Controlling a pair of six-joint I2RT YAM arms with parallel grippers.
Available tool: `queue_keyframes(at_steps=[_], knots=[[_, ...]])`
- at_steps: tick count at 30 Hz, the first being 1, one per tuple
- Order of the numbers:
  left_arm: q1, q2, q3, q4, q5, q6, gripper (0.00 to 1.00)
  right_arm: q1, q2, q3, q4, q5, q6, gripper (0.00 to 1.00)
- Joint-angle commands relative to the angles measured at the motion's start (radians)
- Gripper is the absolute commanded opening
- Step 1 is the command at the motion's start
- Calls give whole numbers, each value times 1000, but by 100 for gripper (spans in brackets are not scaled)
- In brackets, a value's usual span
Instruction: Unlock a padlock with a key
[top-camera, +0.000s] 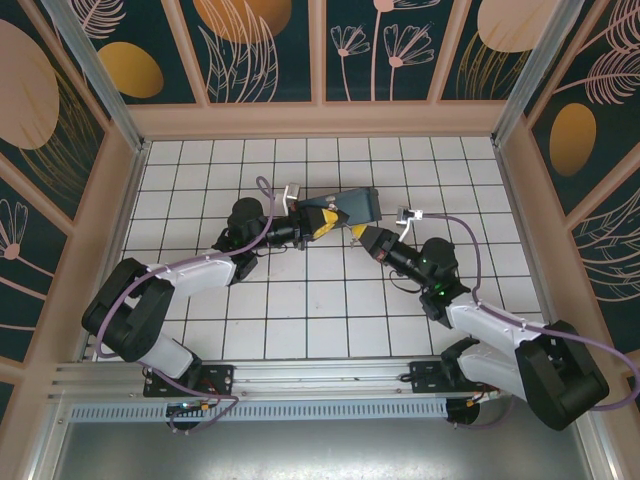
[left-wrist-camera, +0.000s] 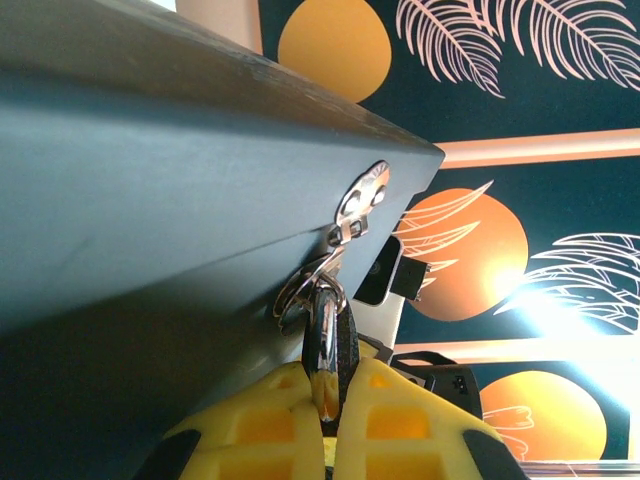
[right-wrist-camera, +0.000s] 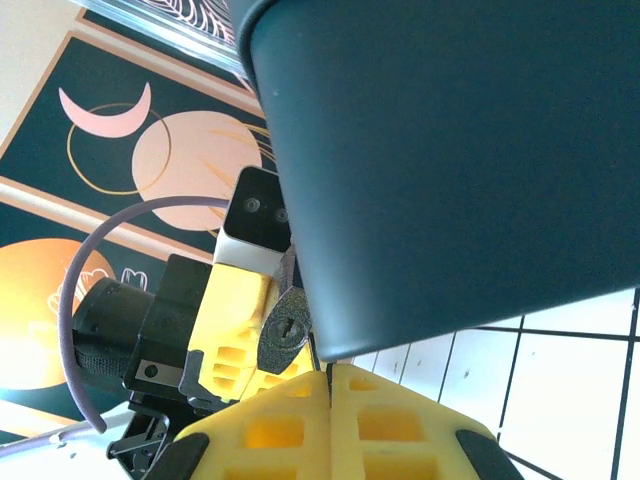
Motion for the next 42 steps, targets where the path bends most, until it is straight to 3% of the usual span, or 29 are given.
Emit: queue_keyframes(at_steps=[1, 42], knots=[[16, -21, 33, 68, 15, 37, 0, 6, -41, 26, 8, 5, -19, 0], [19, -60, 29, 28, 10, 68, 0, 6, -23, 47, 42, 5, -19, 0]])
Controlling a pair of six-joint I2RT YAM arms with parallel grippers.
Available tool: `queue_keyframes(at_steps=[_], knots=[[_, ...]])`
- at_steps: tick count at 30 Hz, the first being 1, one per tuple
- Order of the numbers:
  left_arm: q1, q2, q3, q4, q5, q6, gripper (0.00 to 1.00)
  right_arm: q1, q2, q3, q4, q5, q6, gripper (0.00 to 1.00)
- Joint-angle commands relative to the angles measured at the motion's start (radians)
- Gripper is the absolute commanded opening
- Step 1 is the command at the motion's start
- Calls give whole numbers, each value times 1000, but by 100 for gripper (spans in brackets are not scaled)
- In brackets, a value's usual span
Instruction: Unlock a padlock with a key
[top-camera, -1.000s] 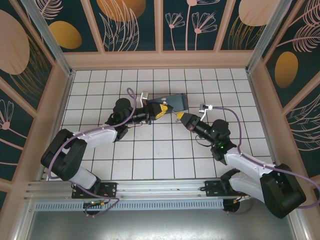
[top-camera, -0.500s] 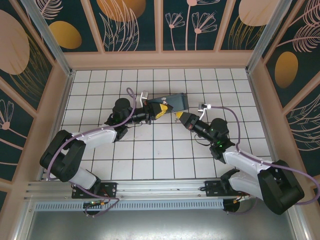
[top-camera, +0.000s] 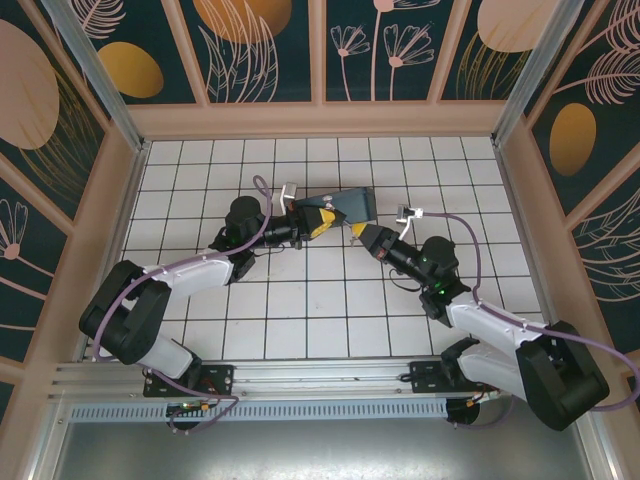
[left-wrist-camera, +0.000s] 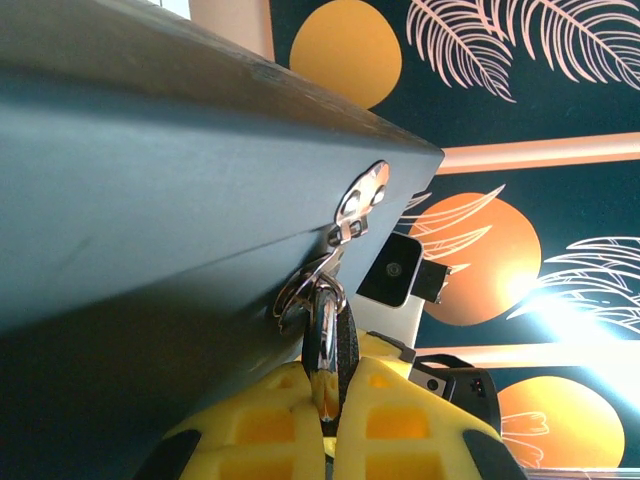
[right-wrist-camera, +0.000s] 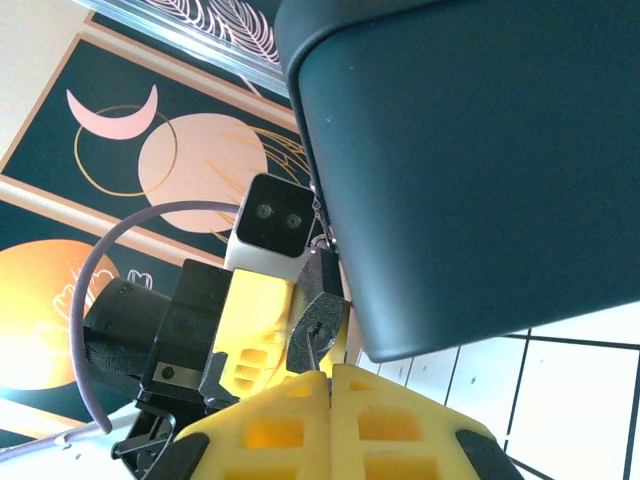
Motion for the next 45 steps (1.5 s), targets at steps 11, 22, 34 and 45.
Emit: queue_keyframes(at_steps=[11, 22, 34, 45], knots=[[5, -55, 19, 90, 13, 27, 0, 29, 32, 52, 74, -4, -15, 0], [4, -68, 10, 104, 26, 40, 0, 33, 31, 64, 64, 21, -3, 0], [2, -106, -6, 90, 24, 95, 0, 45, 61, 107, 30, 38, 16, 0], [1, -112, -2, 22, 13, 150, 0, 73, 72, 116, 83, 32, 23, 0]])
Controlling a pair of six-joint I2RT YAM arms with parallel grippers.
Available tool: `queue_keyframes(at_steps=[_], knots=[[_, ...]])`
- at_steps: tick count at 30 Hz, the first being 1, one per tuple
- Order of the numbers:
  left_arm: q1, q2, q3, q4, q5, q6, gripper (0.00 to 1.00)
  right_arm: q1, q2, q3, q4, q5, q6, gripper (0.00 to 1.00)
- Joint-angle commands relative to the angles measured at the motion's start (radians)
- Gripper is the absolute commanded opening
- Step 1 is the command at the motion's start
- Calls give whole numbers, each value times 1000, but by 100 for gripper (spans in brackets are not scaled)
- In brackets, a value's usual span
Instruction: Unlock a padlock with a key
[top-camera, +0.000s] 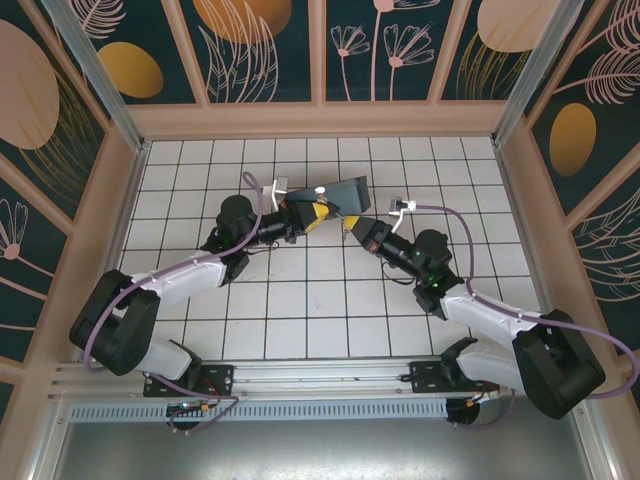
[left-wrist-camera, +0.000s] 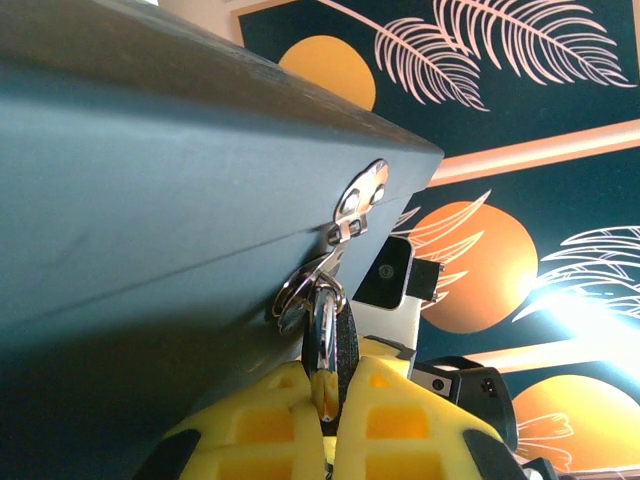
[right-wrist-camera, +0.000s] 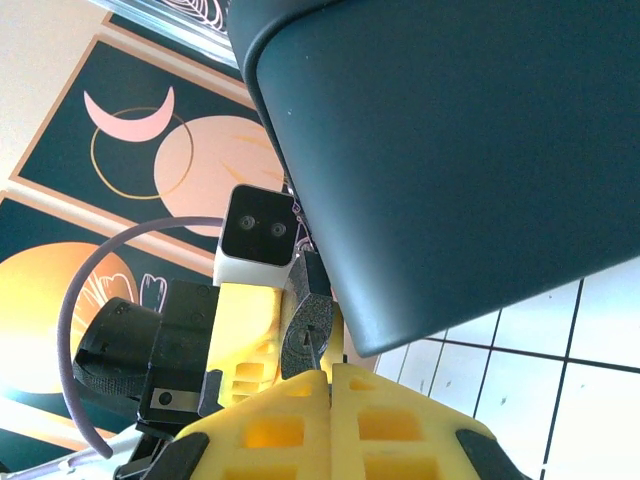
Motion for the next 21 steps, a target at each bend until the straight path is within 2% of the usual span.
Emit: queue_keyframes(at_steps=[1, 8, 21], knots=[[-15, -44, 12, 25, 44, 69, 0, 28, 6, 41, 68, -5, 12, 0], [-13, -24, 11, 75, 51, 46, 0, 35, 4, 39, 61, -4, 11, 0], [-15, -40, 19, 1, 57, 105, 0, 36, 24, 46, 91, -28, 22, 0]])
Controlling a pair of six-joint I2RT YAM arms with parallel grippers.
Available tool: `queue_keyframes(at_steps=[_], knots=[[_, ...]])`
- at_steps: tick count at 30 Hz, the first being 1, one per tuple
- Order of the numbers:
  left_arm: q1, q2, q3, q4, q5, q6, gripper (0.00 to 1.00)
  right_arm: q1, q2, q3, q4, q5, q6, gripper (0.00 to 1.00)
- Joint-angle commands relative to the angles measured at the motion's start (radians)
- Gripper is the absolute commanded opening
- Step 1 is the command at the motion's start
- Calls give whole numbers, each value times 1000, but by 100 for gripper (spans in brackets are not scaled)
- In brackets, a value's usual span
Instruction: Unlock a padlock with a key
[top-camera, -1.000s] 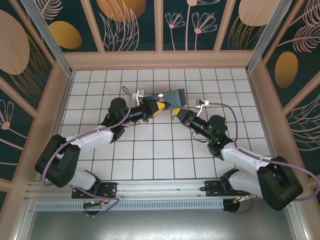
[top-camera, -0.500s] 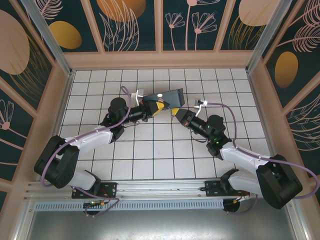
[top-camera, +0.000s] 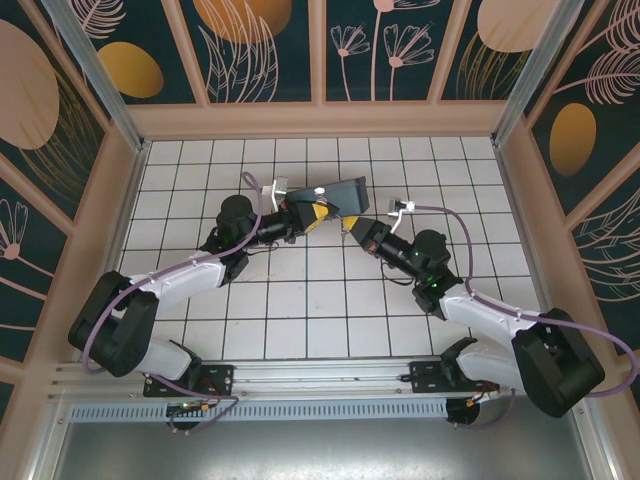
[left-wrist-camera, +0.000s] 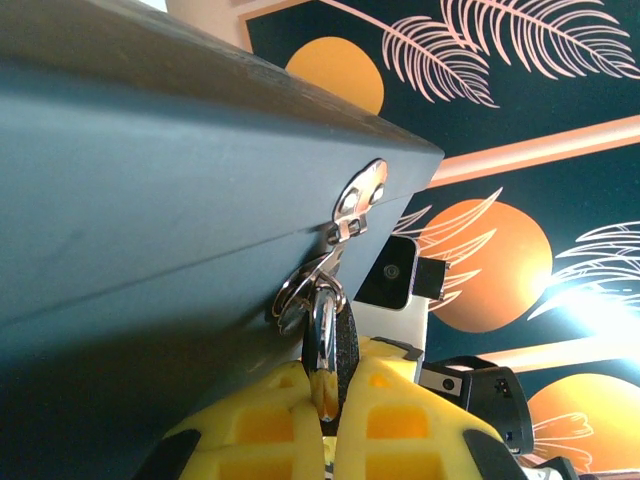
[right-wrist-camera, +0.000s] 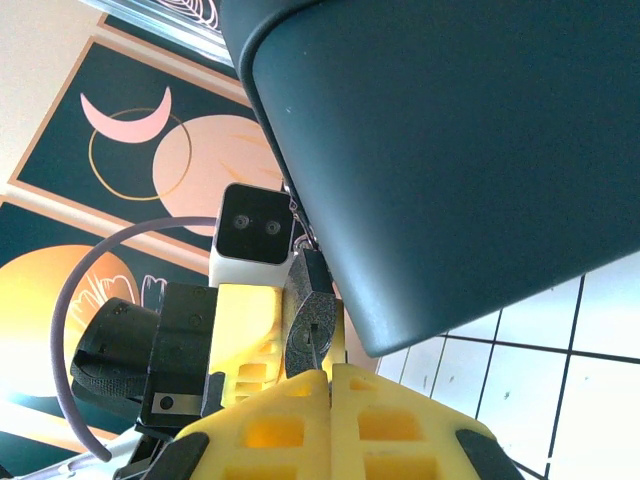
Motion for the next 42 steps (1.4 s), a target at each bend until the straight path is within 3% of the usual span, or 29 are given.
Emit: queue_keyframes(at_steps=[1, 14, 20, 26, 28, 32, 35, 38, 42], knots=[[-16, -36, 23, 7, 66, 79, 0, 26, 22, 52, 91, -38, 8, 0], [-24, -1, 0, 155, 160, 57, 0, 49, 79, 124, 76, -44, 20, 0], [-89, -16, 59, -69, 128, 231, 0, 70, 114, 191, 32, -46, 3, 0], [-92, -23, 41, -46, 157, 223, 0, 66, 84, 177, -19, -29, -27, 0], [-89, -27, 30, -28, 168, 218, 0, 46, 69, 170, -30, -60, -36, 0], [-57, 2, -20, 158, 211, 81, 0, -12, 37, 133, -6, -133, -20, 0], [-54, 18, -27, 197, 231, 40, 0, -40, 54, 128, 41, -248, -4, 0], [-48, 10, -18, 165, 255, 46, 0, -83, 44, 128, 19, -316, -22, 0], [-36, -28, 5, -7, 258, 123, 0, -111, -4, 120, -69, -330, -58, 0]])
